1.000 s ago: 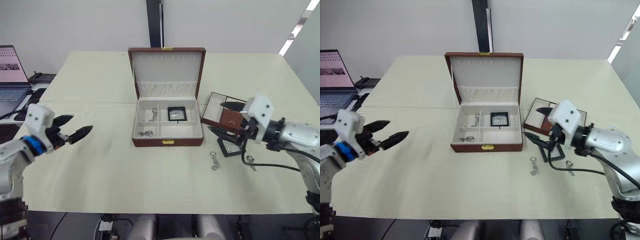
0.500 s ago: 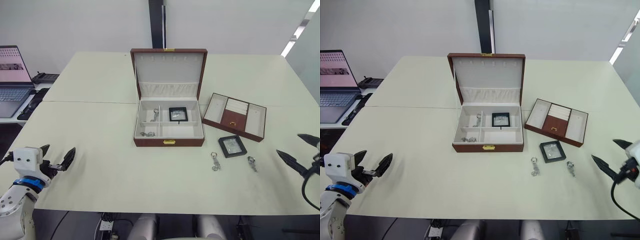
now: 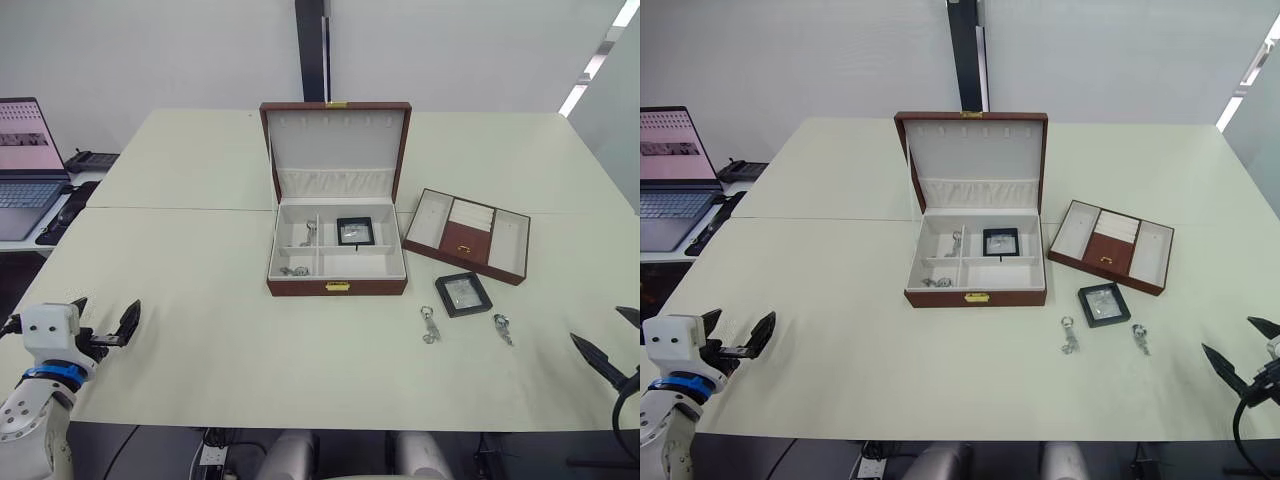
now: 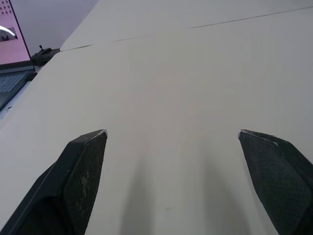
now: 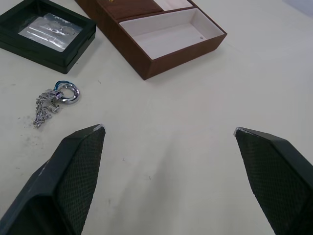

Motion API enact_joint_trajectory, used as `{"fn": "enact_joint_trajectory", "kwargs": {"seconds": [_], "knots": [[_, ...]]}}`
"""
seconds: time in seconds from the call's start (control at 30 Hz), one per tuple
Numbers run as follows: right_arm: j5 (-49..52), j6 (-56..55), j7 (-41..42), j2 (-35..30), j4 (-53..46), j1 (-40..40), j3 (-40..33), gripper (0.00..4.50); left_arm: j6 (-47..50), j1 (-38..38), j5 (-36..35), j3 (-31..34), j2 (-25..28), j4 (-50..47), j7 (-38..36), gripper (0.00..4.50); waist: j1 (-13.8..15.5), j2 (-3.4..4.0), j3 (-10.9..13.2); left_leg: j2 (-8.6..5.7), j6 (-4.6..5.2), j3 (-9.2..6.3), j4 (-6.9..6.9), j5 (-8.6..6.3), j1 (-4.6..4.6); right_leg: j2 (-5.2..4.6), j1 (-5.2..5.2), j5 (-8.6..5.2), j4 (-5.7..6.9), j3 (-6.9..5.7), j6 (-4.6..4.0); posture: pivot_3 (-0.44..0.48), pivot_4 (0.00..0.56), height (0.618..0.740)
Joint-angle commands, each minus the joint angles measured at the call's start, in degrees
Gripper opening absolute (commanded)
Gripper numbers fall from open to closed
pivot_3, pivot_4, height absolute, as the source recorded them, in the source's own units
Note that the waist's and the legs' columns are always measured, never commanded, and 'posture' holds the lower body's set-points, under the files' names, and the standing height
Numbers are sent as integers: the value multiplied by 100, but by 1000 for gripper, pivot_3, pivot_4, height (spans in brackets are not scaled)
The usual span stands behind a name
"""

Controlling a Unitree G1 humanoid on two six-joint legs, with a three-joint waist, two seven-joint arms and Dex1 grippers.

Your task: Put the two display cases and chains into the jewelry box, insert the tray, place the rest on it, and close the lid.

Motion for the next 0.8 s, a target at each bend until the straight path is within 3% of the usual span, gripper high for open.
{"fn": "enact_joint_trajectory", "kwargs": {"seconds": [0.03,0.8], "knots": [[126,-85,8,-32,22,5,-69,4500,12,-11,-130,73,154,-88,-65,4445,0,3,-2,0,0,0,0,0,0,0,0,0,0,0,0,0,150,740],[201,-43,166,-283,56,-29,-114,4500,152,99,-271,97,446,-303,-396,4445,4,7,-4,0,2,-4,-1,-2,-1,-2,4,0,-6,-4,0,0,150,740]]}}
